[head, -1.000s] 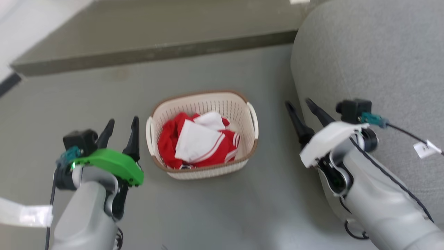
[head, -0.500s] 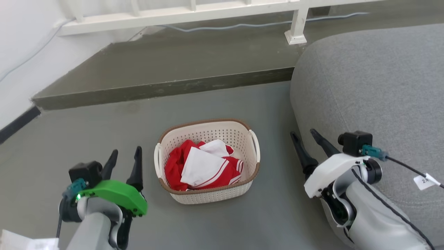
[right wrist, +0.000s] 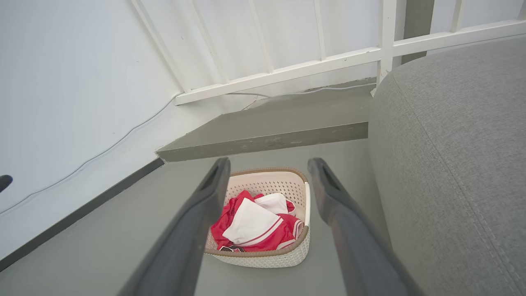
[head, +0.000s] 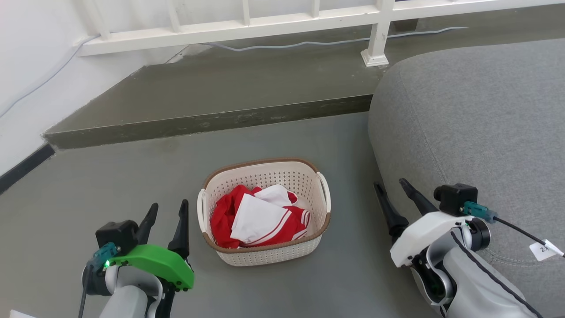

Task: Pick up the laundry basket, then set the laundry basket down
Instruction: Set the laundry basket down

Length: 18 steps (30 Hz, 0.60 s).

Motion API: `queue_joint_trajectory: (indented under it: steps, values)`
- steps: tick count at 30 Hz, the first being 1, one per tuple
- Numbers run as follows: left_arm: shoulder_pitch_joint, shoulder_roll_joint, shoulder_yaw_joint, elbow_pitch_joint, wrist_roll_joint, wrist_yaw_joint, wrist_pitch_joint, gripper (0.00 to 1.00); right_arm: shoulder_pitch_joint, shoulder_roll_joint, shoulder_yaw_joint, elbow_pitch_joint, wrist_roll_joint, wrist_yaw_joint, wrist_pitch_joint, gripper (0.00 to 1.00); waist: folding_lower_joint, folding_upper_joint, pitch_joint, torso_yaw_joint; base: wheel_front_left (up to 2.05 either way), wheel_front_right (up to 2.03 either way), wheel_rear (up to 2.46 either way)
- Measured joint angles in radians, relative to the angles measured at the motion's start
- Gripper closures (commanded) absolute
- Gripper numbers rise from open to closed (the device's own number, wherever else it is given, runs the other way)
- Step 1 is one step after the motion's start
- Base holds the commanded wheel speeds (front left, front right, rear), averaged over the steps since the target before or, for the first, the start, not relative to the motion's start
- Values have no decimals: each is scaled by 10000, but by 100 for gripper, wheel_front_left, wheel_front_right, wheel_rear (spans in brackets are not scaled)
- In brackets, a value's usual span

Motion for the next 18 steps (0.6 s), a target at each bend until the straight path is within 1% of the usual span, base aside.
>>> queue_joint_trajectory:
  steps: [8,9,15,18]
  values:
    - [181,-40,23,-282,96,2,0,0,304,-10,-142,-232,-242,-40,0,0,0,0,-5,41,0,0,0]
    - [196,-44,31,-303,96,2,0,0,329,-10,-150,-255,-265,-111,0,0,0,0,-5,48,0,0,0]
    - [303,-50,104,-502,194,17,0,0,395,-25,-267,-456,-397,-113,0,0,0,0,-6,79,0,0,0]
    - [375,-56,125,-568,196,54,0,0,484,-27,-326,-535,-430,-173,0,0,0,0,-10,88,0,0,0]
